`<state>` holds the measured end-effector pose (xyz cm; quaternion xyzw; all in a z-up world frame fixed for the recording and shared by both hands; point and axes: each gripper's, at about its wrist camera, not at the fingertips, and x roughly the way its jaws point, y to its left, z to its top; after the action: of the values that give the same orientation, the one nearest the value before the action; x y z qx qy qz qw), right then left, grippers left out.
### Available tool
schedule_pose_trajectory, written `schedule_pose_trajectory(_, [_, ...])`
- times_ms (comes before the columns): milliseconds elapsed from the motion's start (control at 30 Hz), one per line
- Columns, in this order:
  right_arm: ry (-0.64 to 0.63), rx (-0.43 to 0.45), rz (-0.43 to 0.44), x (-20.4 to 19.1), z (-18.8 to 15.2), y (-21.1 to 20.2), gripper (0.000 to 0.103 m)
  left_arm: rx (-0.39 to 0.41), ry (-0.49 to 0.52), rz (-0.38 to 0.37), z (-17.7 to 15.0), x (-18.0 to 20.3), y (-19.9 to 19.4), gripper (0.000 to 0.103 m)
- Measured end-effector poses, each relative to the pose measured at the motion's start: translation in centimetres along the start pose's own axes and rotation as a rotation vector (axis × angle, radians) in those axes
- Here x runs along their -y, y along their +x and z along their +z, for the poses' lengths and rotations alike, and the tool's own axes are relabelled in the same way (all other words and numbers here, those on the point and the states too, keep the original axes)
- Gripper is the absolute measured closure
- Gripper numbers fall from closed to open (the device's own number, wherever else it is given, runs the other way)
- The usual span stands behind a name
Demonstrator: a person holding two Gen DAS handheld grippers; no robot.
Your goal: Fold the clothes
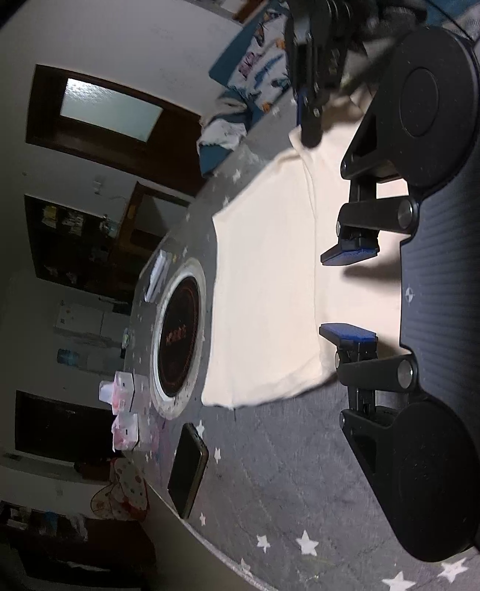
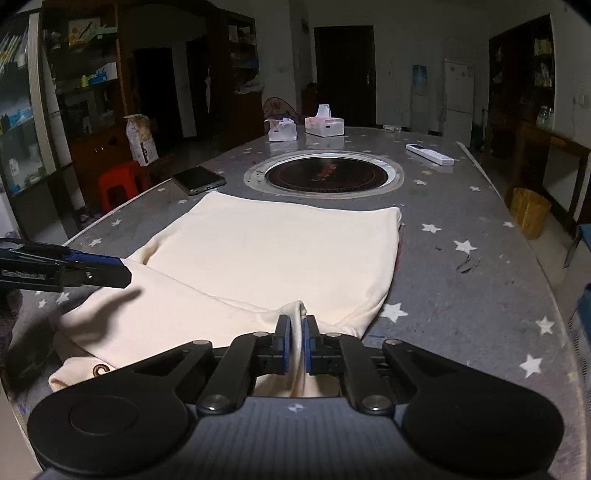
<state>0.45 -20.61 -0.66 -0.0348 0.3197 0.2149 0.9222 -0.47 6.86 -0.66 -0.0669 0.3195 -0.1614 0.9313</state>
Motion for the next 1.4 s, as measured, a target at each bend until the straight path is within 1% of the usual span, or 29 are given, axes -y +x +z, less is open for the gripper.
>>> schedule_pose_trajectory(67, [0.015,-0.016,-0.005,0.3,-0.2,0.3,0.096,-0.010,0.005,0.018,-0.2,-0.3,0.3,0.068])
schedule_pose_trajectory(133, [0.036,-0.022,-0.003,0.7,-0.5,0.6,0.092,-0.019,0.008,0.035,-0.3,-0.6,0.6,0.068])
schedule_pose_trajectory(300, [0.029,-0.023,0.019,0.6,-0.4,0.9,0.091,-0.015,-0.004,0.057,-0.1,-1.1,-0.2,0.068])
schedule_pose_trajectory(433, [0.014,-0.020,0.040,0.4,-0.2,1.0,0.091,0.008,0.011,0.027,0.7,0.0,-0.7,0.068])
schedule_pose_trajectory(533, [0.004,-0.019,0.056,0.2,-0.1,1.1,0.091,-0.006,0.047,0.001,0.7,1.1,0.1,0.068])
schedule_pose_trajectory(600, [-0.003,-0.018,0.066,0.0,0.0,1.2,0.091,-0.034,0.065,0.010,0.4,1.3,1.0,0.068])
schedule_pose_trajectory(700, [-0.023,-0.019,0.074,0.0,-0.2,0.7,0.091,-0.044,0.064,0.022,0.2,0.8,1.3,0.069])
schedule_pose_trajectory(833, [-0.061,-0.015,0.070,-0.2,-0.2,-0.5,0.091,-0.036,0.063,0.045,0.3,0.6,0.7,0.069])
schedule_pose_trajectory(933, [-0.086,-0.013,0.084,-0.5,-0.4,-1.4,0.091,-0.026,0.073,0.036,0.3,0.8,0.3,0.069])
schedule_pose_trajectory(1033, [-0.120,-0.028,0.093,-1.0,-1.2,-1.6,0.091,-0.045,0.104,0.053,-0.2,0.9,0.8,0.069])
schedule_pose_trajectory(1100, [-0.147,-0.043,0.080,-1.3,-2.0,-1.5,0.091,-0.050,0.113,0.062,-0.4,1.0,0.9,0.068])
schedule_pose_trajectory(1167, [-0.157,-0.038,0.074,-1.4,-2.2,-1.8,0.091,-0.048,0.117,0.068,-0.4,1.1,0.8,0.069])
schedule_pose_trajectory(1233, [-0.168,-0.028,0.075,-1.6,-1.9,-2.2,0.091,-0.031,0.129,0.052,-0.2,1.7,0.1,0.069])
schedule_pose_trajectory(1300, [-0.179,-0.017,0.078,-1.8,-1.7,-2.6,0.090,-0.016,0.140,0.020,-0.2,2.5,-0.6,0.069])
schedule_pose_trajectory(1400, [-0.181,-0.024,0.080,-1.8,-1.9,-2.4,0.087,-0.026,0.154,-0.023,-0.8,3.8,-0.7,0.069])
